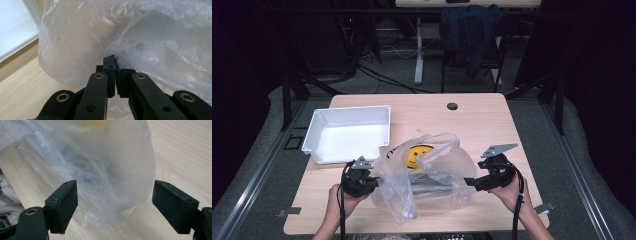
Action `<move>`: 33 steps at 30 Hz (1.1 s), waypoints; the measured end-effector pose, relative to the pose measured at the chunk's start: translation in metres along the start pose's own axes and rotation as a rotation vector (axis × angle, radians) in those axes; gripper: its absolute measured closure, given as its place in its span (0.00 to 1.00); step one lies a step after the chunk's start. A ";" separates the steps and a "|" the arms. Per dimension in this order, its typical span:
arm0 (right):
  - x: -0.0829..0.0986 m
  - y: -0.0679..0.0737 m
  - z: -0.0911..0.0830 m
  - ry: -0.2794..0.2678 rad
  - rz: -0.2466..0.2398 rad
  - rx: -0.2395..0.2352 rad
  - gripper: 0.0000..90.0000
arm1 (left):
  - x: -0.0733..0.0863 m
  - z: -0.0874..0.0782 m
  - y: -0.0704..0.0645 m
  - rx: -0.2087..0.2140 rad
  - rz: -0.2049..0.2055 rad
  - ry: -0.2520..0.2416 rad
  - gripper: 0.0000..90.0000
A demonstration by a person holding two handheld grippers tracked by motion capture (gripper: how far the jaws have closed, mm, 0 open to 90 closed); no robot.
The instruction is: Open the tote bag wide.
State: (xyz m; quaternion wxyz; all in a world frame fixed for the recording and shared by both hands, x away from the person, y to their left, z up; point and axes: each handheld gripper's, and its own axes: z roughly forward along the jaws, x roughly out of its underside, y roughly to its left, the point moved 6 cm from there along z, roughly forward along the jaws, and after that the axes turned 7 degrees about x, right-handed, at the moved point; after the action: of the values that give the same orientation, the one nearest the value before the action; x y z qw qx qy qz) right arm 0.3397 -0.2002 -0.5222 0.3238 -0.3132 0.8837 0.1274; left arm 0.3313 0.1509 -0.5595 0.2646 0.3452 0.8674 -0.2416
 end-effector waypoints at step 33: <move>0.000 0.009 0.000 -0.023 0.051 -0.091 1.00 | -0.020 -0.026 -0.034 -0.169 0.166 -0.119 0.34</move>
State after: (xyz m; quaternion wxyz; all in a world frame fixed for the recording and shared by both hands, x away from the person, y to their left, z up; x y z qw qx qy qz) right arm 0.3337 -0.1934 -0.5217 0.3160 -0.3034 0.8809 0.1793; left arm 0.3110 0.1352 -0.5197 0.3625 0.3772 0.8361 -0.1651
